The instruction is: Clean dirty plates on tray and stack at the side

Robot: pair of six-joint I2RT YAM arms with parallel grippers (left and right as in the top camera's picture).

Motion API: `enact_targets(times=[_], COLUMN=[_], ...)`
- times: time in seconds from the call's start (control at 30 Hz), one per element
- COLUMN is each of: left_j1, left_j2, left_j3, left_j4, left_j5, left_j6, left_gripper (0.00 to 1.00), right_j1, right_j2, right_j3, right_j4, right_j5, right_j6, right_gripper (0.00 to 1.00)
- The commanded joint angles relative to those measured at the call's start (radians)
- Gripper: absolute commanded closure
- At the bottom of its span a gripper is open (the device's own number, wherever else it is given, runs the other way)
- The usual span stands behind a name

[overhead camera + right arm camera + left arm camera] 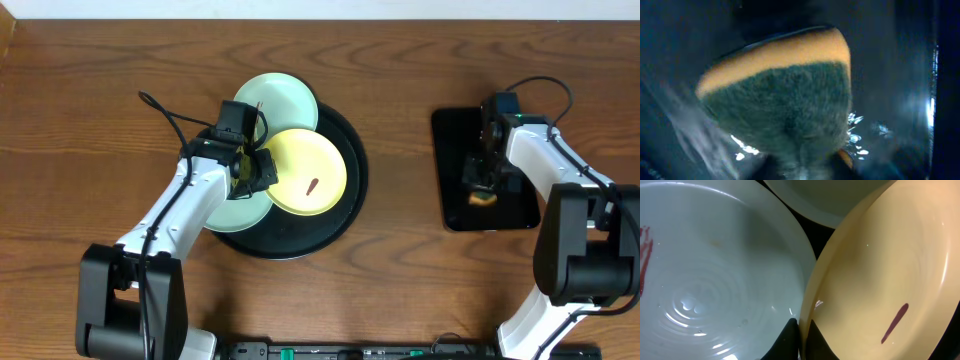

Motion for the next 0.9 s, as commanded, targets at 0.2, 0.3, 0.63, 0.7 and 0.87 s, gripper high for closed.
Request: enact_targets(times=[0.2, 0.3, 0.63, 0.7, 0.87], left_j1=[-0.004, -0.004, -0.004, -0.004, -0.004], left_j2=[-0.002, -0.002, 0.023, 0.030, 0.030], left_j3=[-0.005, -0.005, -0.009, -0.010, -0.011], left_j4=[0.003, 0.003, 0.003, 0.003, 0.015], left_j5=[-0.005, -0.005, -0.006, -0.006, -0.006], left_j6=[-0.009, -0.009, -0.008, -0.008, -0.007], left_gripper=[0.84, 0.71, 0.60, 0.60, 0.60], right_j1=[-0.002, -0.003, -0.003, -0.003, -0.003], right_j2=[0.017, 0.017, 0.025, 0.025, 0.025], right_j3=[0.030, 0.033, -0.006, -0.006, -0.006], right_j4=[-0.009, 0.005, 0.095, 0.091, 0.087], right_j5=[-0.060, -0.051, -0.026, -0.026, -0.027], right_j6=[-0.086, -0.086, -0.086, -0.086, -0.086], right_gripper=[0.44, 0.33, 0.29, 0.29, 0.29])
